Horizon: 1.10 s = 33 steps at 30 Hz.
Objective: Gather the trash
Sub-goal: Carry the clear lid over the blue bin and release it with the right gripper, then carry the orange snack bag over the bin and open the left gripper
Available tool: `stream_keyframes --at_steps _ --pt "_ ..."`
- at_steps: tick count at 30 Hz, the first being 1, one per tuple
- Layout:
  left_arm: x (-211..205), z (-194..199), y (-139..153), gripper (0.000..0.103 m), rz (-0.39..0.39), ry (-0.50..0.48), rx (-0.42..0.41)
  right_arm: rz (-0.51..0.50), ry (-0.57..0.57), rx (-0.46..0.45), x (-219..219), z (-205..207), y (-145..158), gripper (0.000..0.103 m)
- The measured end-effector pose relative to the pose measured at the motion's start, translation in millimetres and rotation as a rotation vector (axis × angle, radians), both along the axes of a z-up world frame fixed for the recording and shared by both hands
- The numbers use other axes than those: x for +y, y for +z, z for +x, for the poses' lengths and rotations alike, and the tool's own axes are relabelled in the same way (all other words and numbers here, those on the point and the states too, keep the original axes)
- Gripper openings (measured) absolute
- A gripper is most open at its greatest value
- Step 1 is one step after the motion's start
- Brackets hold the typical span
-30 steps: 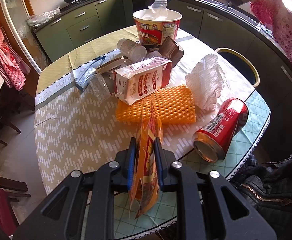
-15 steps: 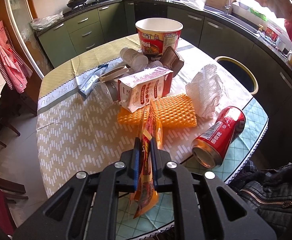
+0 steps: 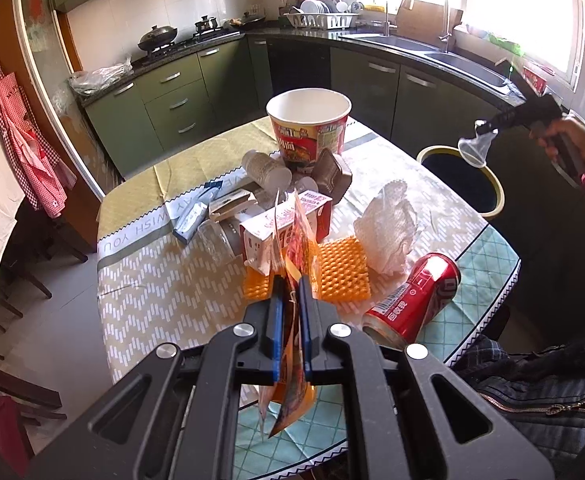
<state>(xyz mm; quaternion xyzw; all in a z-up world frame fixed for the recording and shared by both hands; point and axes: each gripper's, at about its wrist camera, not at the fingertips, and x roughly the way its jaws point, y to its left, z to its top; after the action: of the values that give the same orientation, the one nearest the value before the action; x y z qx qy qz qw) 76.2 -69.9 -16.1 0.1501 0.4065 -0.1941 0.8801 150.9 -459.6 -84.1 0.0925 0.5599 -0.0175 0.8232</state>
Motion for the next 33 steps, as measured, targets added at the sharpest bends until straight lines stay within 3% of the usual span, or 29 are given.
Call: stream_keyframes --at_steps 7,12,16,22,28,33 --pt "-12 -3 14 0.007 0.007 -0.007 -0.017 0.053 -0.059 0.09 -32 1 -75 0.064" --pt "-16 0 19 0.007 0.016 -0.001 -0.024 0.073 -0.062 0.129 -39 4 -100 0.068" --pt "-22 5 23 0.007 0.017 -0.014 -0.022 0.069 -0.064 0.102 -40 1 -88 0.068" --pt "-62 16 36 0.007 0.033 -0.121 -0.022 0.079 -0.091 -0.034 -46 -43 -39 0.068" --pt "-156 32 45 0.008 0.038 -0.359 0.008 0.055 -0.146 -0.111 -58 -106 -14 0.068" --pt "-256 51 25 0.008 0.059 -0.525 0.059 0.047 -0.227 -0.142 -82 -161 -7 0.068"
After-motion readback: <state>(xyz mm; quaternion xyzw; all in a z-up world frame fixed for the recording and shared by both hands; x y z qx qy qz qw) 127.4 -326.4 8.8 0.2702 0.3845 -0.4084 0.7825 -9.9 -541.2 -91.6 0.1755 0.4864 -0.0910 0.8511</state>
